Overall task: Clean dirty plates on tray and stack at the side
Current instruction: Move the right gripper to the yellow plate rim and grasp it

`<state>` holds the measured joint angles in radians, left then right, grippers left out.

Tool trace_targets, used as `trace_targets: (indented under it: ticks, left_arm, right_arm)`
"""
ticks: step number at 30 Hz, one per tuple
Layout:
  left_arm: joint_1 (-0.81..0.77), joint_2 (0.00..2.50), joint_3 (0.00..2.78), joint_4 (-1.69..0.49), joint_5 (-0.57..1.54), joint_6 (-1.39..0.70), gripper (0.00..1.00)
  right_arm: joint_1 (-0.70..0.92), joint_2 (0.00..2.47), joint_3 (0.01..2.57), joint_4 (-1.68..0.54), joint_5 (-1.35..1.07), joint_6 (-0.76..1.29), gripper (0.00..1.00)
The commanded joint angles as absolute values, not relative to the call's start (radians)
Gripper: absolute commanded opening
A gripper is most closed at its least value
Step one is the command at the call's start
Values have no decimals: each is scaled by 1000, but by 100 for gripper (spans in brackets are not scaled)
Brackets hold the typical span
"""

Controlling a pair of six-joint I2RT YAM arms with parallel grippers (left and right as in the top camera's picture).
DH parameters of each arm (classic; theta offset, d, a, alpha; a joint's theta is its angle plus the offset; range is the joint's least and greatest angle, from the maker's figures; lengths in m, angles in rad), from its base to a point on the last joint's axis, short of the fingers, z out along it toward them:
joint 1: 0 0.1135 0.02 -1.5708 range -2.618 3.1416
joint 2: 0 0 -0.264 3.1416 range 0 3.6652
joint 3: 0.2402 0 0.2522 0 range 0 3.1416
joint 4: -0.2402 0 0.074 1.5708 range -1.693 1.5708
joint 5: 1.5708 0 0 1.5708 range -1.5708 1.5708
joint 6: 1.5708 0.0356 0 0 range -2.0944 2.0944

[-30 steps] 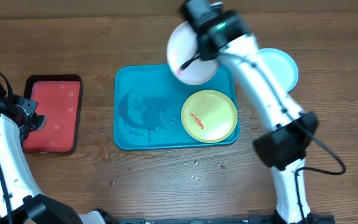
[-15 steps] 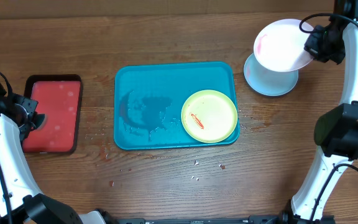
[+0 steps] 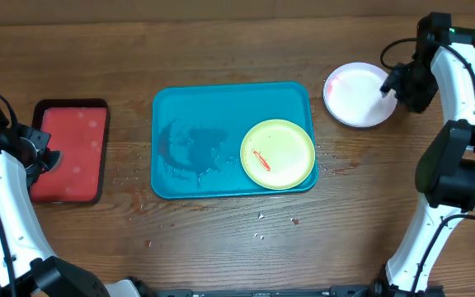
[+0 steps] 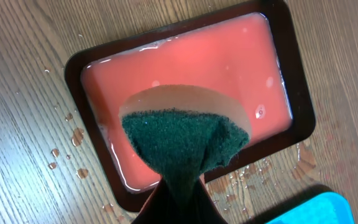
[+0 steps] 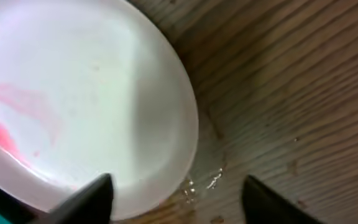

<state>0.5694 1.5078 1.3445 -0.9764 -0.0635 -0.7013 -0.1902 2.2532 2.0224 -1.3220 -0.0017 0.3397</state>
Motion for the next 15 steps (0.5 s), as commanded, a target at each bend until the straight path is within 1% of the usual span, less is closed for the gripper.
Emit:
trace_targets:
  ticks: [1,3,5,7,10,12,13,15]
  left_arm:
    - [561,1517,1341,-967,-59,-703,4]
    - [561,1517,1341,-967,-59,-703,4]
    - [561,1517,1341,-967,-59,-703,4]
    - [561,1517,1341,-965,-59,-703,4]
    - [561,1517,1341,-965,-59,-703,4]
    - [561,1517,1341,-966,-59,-703,4]
    - [561,1517,1341,-965,-59,-703,5]
    - [561,1517,1341,-964,-59,-703,5]
  right_arm:
    - [-183,2197,2025,-1333,-40,337,73]
    - [-165,2166,2025,-1326,-149,238,73]
    - [-119,2130,2025,-1325,-408,26,73]
    - [-63,2124,2024,-1325,-527,-138,73]
    - [62,2146,2012,-1301,-436,-257,73]
    - [133,2164,1998,-1292,-349,-290,73]
    - [187,2173,1977,-1274,-251,-289,73]
    - [248,2183,1932,-1236,-133,-288,73]
